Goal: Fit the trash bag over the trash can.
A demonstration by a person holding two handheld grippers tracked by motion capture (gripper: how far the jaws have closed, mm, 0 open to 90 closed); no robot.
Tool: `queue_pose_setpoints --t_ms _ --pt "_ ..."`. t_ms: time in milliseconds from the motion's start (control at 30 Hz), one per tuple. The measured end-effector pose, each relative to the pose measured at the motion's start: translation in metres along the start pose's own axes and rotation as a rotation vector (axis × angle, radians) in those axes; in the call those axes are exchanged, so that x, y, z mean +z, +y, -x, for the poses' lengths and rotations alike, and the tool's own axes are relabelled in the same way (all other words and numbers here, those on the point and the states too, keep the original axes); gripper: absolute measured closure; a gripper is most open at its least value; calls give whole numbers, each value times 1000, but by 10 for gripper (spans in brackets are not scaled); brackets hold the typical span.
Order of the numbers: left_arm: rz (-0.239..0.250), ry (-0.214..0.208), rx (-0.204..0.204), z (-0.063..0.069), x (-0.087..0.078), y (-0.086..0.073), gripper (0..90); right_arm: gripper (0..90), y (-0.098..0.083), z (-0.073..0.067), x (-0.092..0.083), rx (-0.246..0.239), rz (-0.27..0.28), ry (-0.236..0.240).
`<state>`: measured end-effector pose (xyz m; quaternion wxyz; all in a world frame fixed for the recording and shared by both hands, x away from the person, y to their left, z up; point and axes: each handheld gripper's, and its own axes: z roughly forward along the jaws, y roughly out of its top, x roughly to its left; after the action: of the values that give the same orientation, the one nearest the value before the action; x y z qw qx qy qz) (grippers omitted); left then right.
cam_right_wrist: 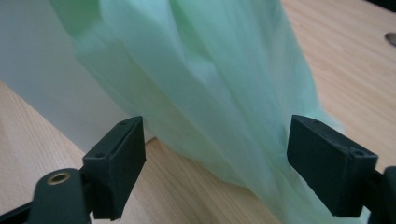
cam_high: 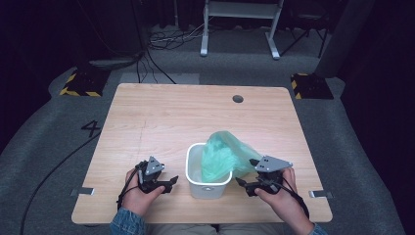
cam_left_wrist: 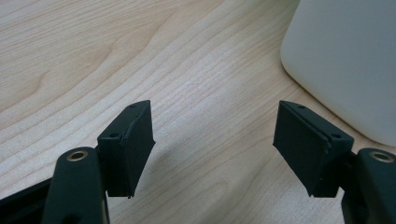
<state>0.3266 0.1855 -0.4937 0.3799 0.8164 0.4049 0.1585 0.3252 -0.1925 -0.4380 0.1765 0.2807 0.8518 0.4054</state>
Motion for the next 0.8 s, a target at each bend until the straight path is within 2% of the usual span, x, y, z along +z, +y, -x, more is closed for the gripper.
queue_pose_setpoints --t_ms 133,267,400,500,567,733,800 --pt "0 2 2 0 1 0 285 192 -8 1 13 3 -11 -5" --pt "1 2 2 -1 1 -1 285 180 -12 4 25 -13 -17 -46" --pt "1 -1 -2 -1 1 -1 285 185 -14 8 38 0 -9 -62" --pt "0 -8 -10 -1 1 -1 285 196 -15 14 47 15 -9 -95" --pt "-2 -4 -2 -2 1 -1 285 259 -15 18 51 26 0 -107" --pt "-3 -3 -2 -2 0 -1 285 579 -11 30 49 85 45 -110" --pt "-2 -2 -4 -2 0 -1 285 593 -8 35 45 110 74 -107"
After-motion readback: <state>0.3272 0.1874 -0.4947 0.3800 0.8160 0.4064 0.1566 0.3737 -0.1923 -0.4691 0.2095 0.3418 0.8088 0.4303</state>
